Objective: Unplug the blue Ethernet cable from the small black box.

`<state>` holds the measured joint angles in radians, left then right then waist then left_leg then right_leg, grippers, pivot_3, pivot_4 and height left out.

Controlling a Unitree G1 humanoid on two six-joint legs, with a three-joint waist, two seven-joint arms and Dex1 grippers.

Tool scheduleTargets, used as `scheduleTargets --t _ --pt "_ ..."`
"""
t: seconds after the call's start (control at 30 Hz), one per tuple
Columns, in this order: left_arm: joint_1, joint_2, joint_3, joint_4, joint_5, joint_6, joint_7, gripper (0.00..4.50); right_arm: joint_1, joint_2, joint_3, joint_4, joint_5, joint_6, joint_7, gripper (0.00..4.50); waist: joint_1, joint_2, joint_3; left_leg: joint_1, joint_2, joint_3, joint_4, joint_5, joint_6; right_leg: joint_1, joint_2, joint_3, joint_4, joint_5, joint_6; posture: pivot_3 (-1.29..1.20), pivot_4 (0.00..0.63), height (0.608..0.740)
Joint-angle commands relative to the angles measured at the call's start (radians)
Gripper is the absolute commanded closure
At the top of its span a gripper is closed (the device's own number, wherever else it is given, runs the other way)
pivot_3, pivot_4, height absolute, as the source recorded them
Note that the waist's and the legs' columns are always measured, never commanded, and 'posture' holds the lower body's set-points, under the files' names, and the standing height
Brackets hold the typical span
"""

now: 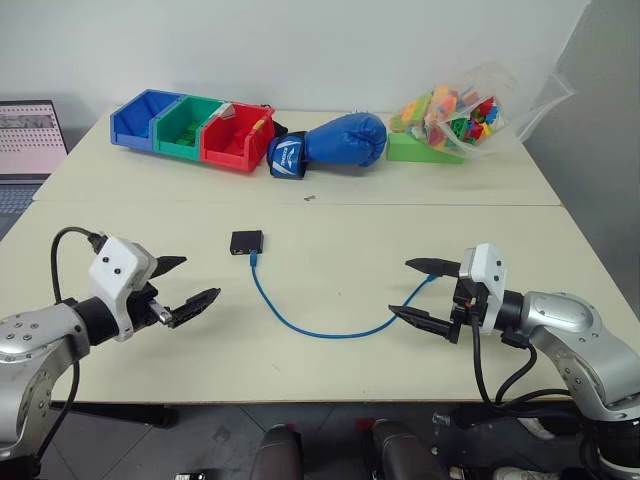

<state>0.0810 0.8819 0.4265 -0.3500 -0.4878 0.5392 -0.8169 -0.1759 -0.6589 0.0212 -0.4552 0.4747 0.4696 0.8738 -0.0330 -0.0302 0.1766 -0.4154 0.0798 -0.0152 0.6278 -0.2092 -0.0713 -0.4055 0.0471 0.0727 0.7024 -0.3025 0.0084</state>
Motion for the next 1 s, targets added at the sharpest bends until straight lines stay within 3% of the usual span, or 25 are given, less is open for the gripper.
scheduleTargets --t 0.03,0.4,0.73,0.87,1.0 --pt "-0.013 -0.007 0.015 -0.039 -0.012 -0.019 0.001 0.0 -0.01 -0.012 -0.011 -0.032 0.014 -0.002 0.008 0.03 0.0 0.0 0.0 0.0 0.0 0.0 0.0 0.0 0.0 0.0 0.0 0.0 0.0 0.0 0.0 0.0 0.15 0.74" --pt "0.02 -0.011 0.002 -0.05 0.028 -0.042 -0.001 0.0 -0.056 0.025 0.109 -0.017 -0.039 -0.004 0.001 0.03 0.0 0.0 0.0 0.0 0.0 0.0 0.0 0.0 0.0 0.0 0.0 0.0 0.0 0.0 0.0 0.0 0.15 0.74" --pt "0.065 0.032 0.004 0.054 0.034 -0.167 -0.19 0.0 -0.227 0.312 0.46 0.255 -0.336 -0.066 -0.14 0.03 -0.005 0.0 0.0 0.0 0.001 0.0 0.0 0.0 0.0 -0.001 0.0 0.0 0.001 0.0 -0.001 0.0 0.15 0.74" --pt "0.042 0.041 0.014 0.094 0.019 -0.179 -0.223 0.0 -0.283 0.429 0.534 0.389 -0.418 -0.094 -0.187 0.03 -0.003 0.0 0.0 0.0 0.001 0.0 0.0 0.0 0.0 -0.001 0.0 0.0 0.001 0.0 -0.001 0.0 0.15 0.74" --pt "0.025 0.048 0.01 0.112 0.023 -0.186 -0.244 0.0 -0.3 0.475 0.567 0.457 -0.46 -0.088 -0.188 0.03 0.001 0.0 0.0 0.0 0.001 0.0 0.0 0.0 0.0 -0.001 0.0 -0.001 0.001 0.0 -0.001 0.0 0.15 0.74"
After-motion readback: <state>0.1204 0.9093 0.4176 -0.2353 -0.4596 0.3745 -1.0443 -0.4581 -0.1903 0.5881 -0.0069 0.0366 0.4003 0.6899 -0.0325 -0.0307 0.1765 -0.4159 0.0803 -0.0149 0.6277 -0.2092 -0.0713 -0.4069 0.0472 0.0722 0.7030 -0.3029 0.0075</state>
